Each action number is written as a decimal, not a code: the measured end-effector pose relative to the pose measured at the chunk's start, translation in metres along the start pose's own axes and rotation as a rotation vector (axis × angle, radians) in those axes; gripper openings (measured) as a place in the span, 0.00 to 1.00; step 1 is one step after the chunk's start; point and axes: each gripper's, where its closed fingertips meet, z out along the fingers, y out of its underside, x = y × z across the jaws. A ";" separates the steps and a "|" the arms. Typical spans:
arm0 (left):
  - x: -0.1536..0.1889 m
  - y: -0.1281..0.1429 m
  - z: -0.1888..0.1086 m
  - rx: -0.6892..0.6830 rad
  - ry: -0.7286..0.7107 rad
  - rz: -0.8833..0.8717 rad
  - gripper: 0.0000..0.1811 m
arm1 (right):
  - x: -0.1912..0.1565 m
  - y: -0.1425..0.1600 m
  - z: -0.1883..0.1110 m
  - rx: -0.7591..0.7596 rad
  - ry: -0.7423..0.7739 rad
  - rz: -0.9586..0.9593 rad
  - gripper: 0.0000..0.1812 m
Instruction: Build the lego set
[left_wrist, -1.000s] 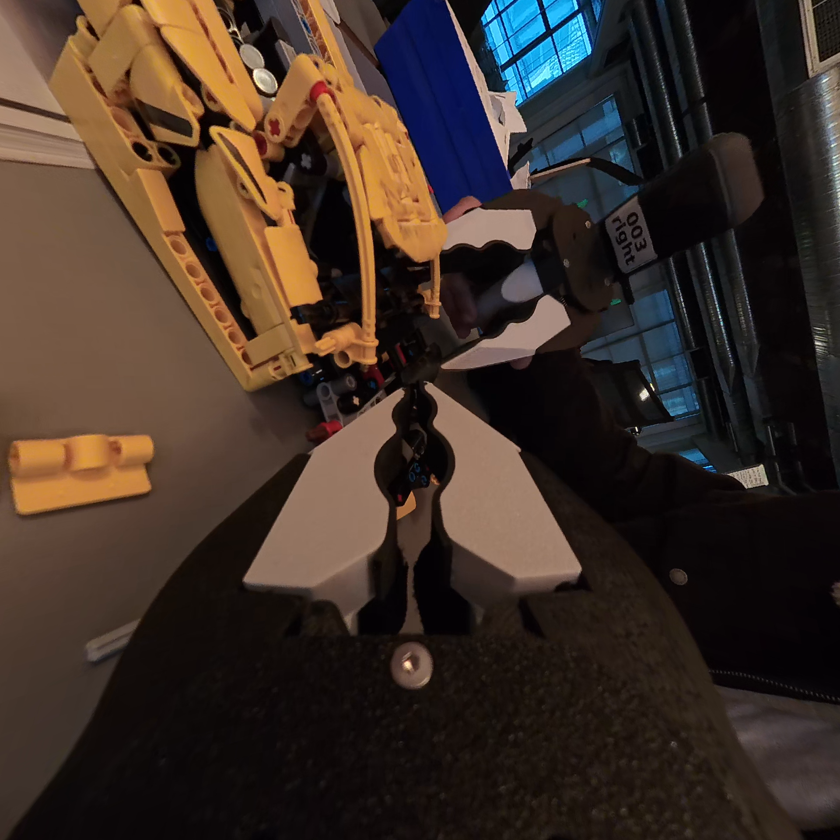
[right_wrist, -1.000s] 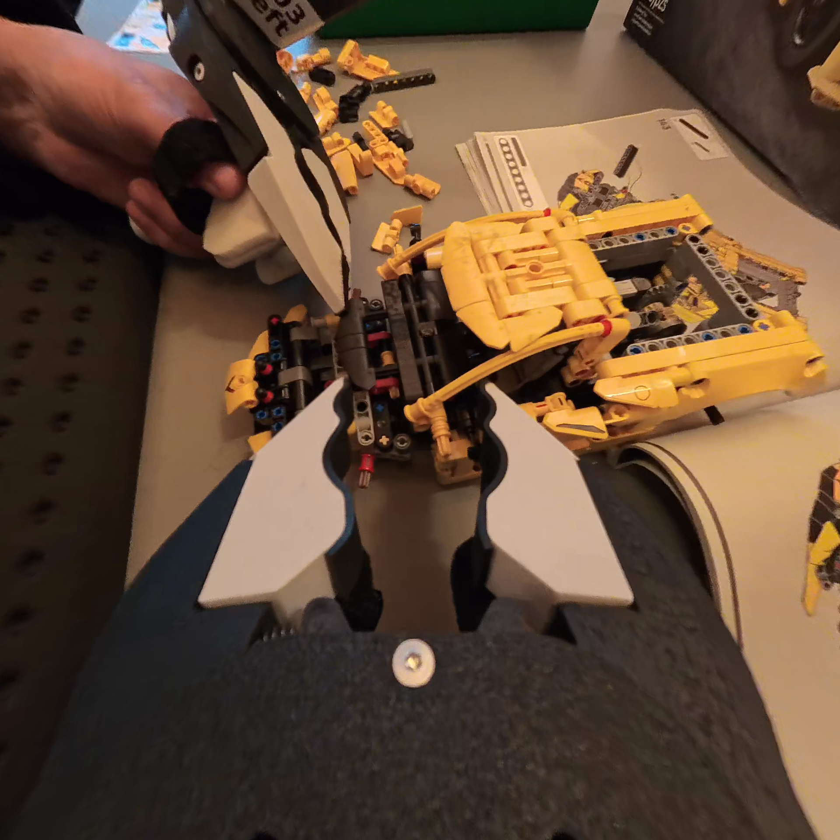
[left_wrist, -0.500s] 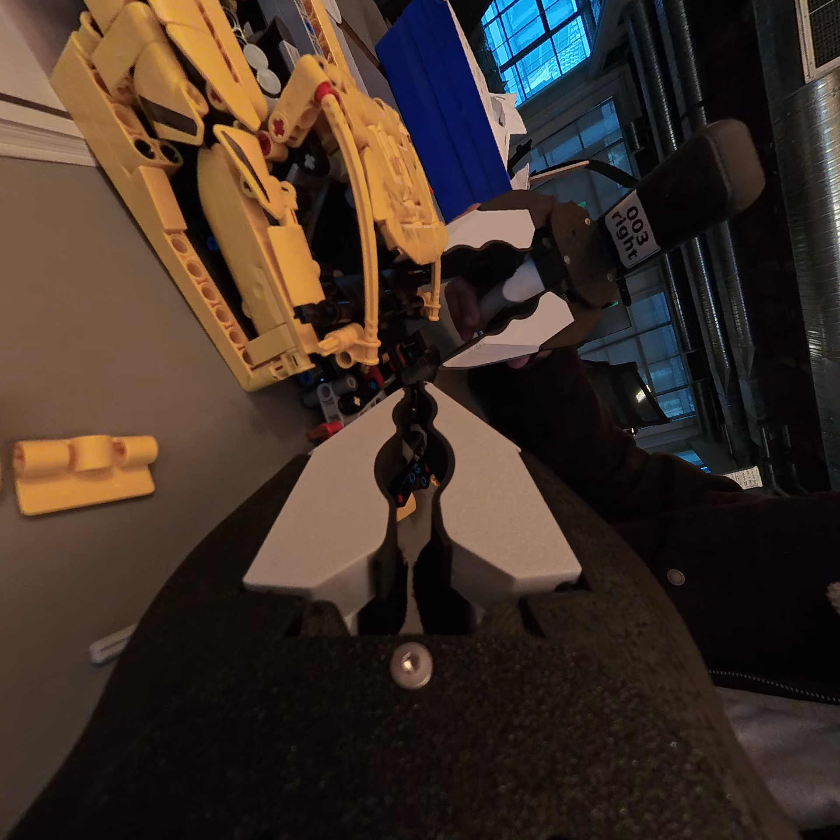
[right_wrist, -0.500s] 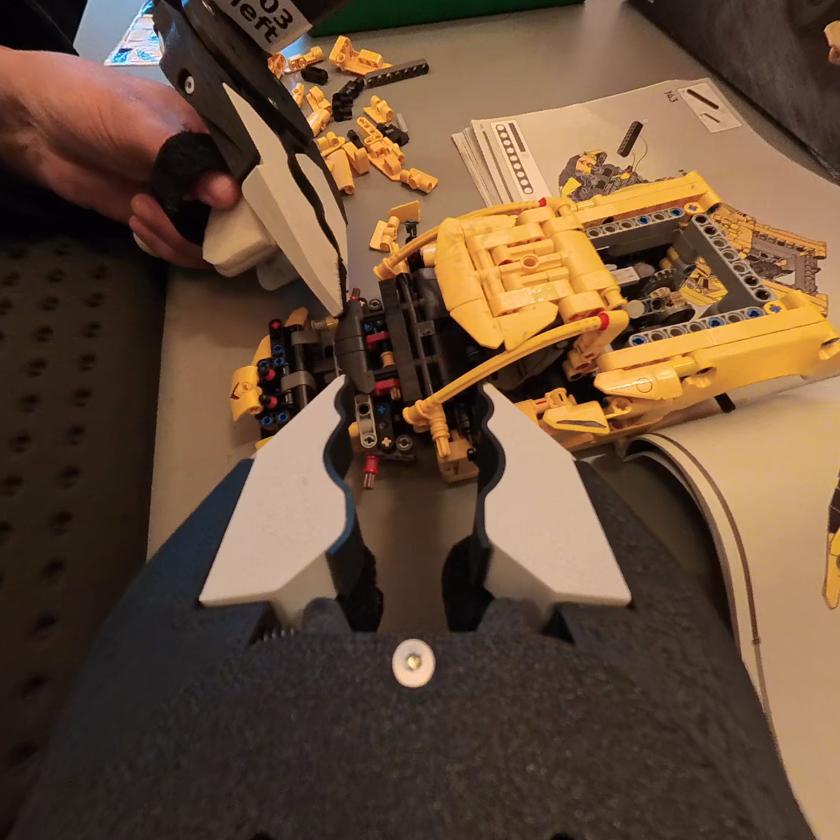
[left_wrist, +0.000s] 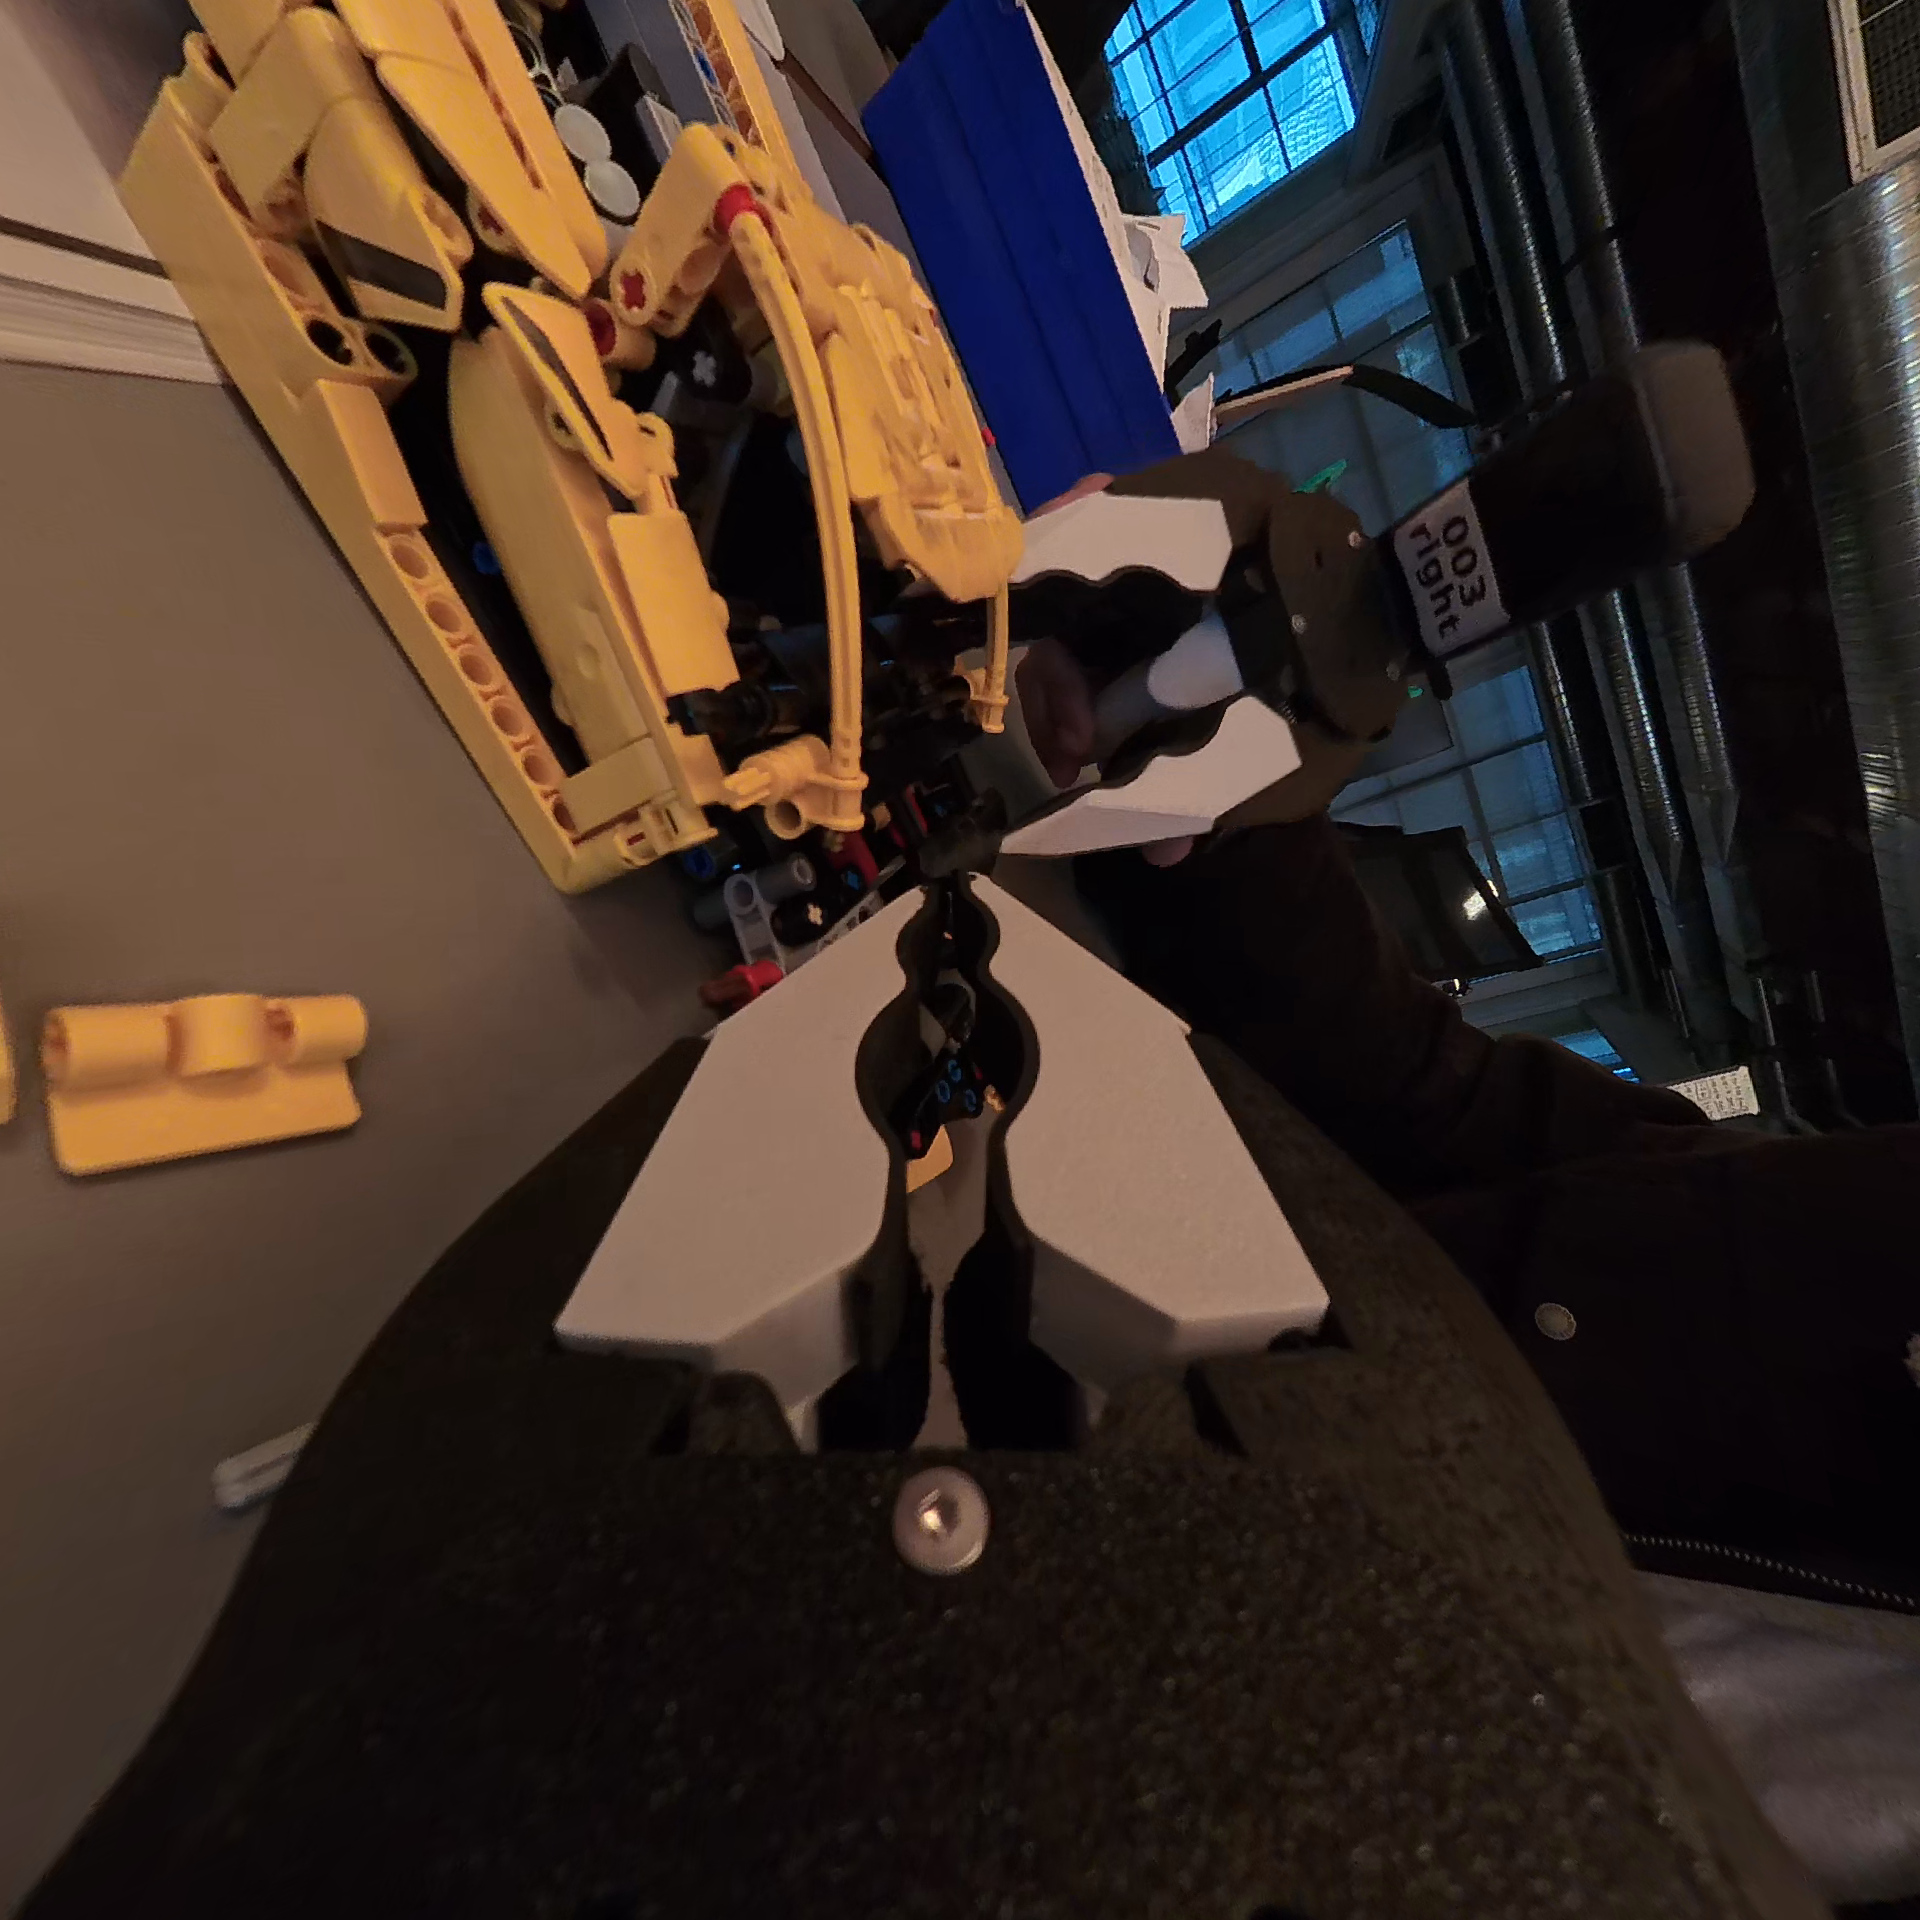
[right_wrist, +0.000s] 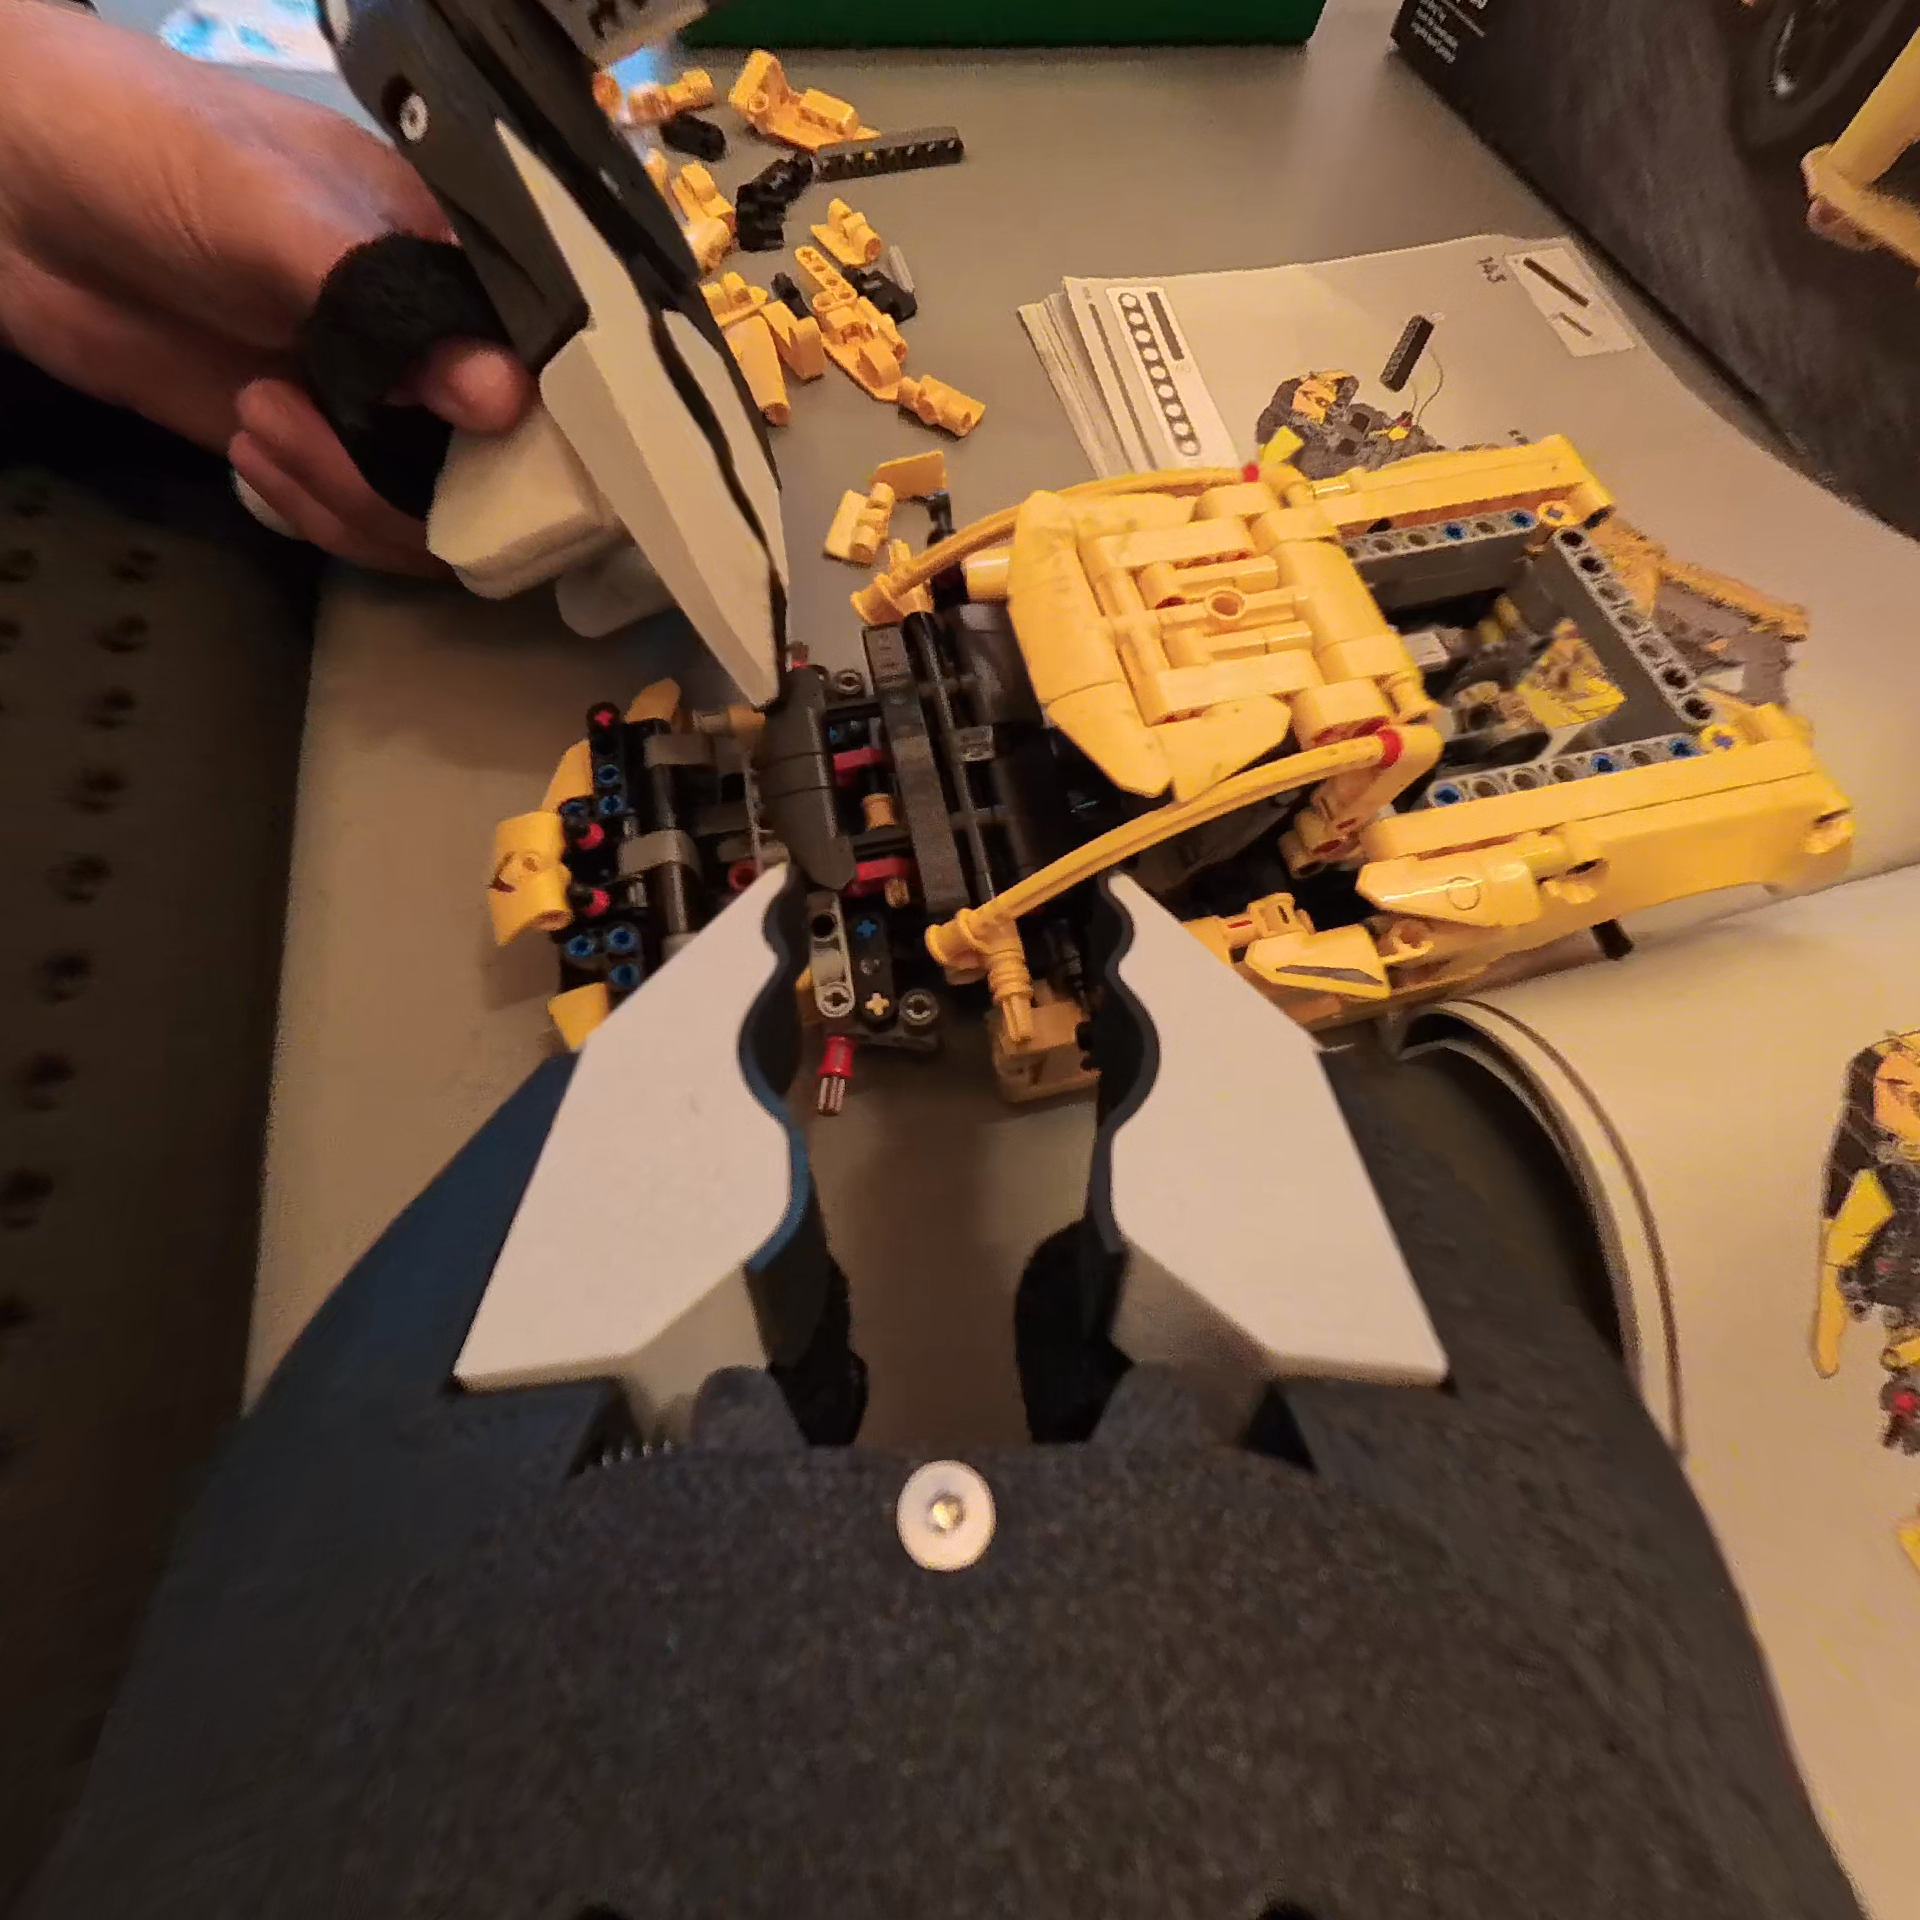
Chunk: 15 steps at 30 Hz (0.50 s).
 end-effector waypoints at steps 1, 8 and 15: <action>0.000 0.000 0.000 0.000 0.000 -0.001 0.00 | 0.000 0.001 0.001 -0.010 0.022 -0.020 0.29; 0.000 -0.001 0.000 0.007 -0.001 -0.003 0.00 | 0.001 0.001 0.001 -0.021 0.038 -0.031 0.28; -0.001 -0.003 -0.002 0.021 -0.003 -0.014 0.00 | 0.003 0.001 0.003 -0.017 0.066 -0.055 0.27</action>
